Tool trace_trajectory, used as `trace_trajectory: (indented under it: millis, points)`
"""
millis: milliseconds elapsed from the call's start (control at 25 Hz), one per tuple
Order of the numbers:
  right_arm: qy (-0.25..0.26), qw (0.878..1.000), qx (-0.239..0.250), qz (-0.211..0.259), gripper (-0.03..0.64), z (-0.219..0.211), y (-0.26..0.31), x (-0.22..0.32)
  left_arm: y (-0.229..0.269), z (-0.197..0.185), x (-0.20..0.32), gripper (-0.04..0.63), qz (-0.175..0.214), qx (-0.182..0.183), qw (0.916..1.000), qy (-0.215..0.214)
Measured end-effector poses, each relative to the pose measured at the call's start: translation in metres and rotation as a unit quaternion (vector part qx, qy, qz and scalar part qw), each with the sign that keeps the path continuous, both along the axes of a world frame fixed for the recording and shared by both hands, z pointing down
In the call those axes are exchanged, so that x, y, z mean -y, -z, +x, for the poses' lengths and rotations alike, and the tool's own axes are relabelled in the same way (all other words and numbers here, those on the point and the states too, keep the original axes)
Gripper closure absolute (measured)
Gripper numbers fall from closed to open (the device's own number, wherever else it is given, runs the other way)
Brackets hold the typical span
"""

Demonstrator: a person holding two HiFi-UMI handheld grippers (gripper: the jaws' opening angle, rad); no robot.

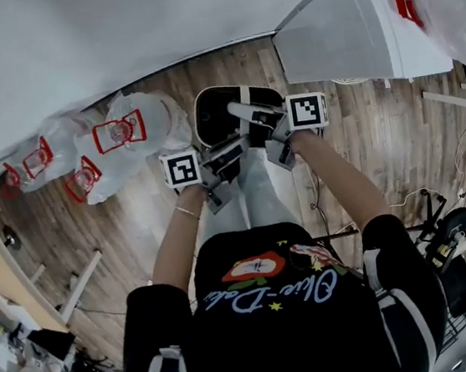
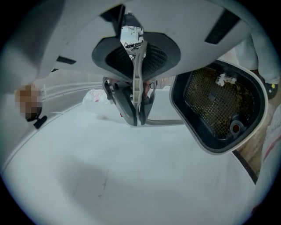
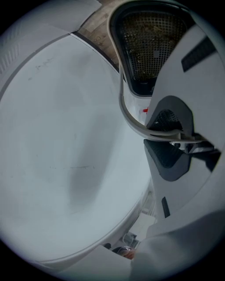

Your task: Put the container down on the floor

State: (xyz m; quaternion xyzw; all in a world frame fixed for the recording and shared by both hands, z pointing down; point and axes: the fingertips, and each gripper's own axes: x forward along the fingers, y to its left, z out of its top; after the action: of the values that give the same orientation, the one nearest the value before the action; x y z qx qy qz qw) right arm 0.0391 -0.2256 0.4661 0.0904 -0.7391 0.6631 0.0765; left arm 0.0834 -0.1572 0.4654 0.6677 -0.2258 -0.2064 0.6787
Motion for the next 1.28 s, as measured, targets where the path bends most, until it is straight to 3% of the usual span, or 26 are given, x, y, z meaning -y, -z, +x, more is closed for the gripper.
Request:
trace_trajectory:
  millis: [240,400,560,840,1280]
  points:
    - [0.012,1.0,-0.026,0.0,0.595,-0.012,-0.07,0.018,-0.069,-0.008,0.02,0.538,-0.013,0.002,0.9998,0.017]
    - [0.023,0.999,-0.04,0.007,0.594,-0.017,-0.106,0.018,-0.106,-0.013,0.019,0.538,0.001,0.021,0.9997,0.014]
    - [0.018,0.999,-0.045,0.008,0.594,-0.026,-0.135,0.024,-0.133,-0.02,0.028,0.538,0.002,0.015,0.9998,0.014]
    - [0.04,0.997,-0.043,0.052,0.595,-0.039,-0.184,0.033,-0.19,-0.026,0.034,0.538,0.0,0.031,0.9994,0.019]
    - [0.057,0.994,-0.087,0.023,0.595,-0.055,-0.275,0.029,-0.273,-0.044,0.035,0.538,-0.002,0.027,0.9981,0.056]
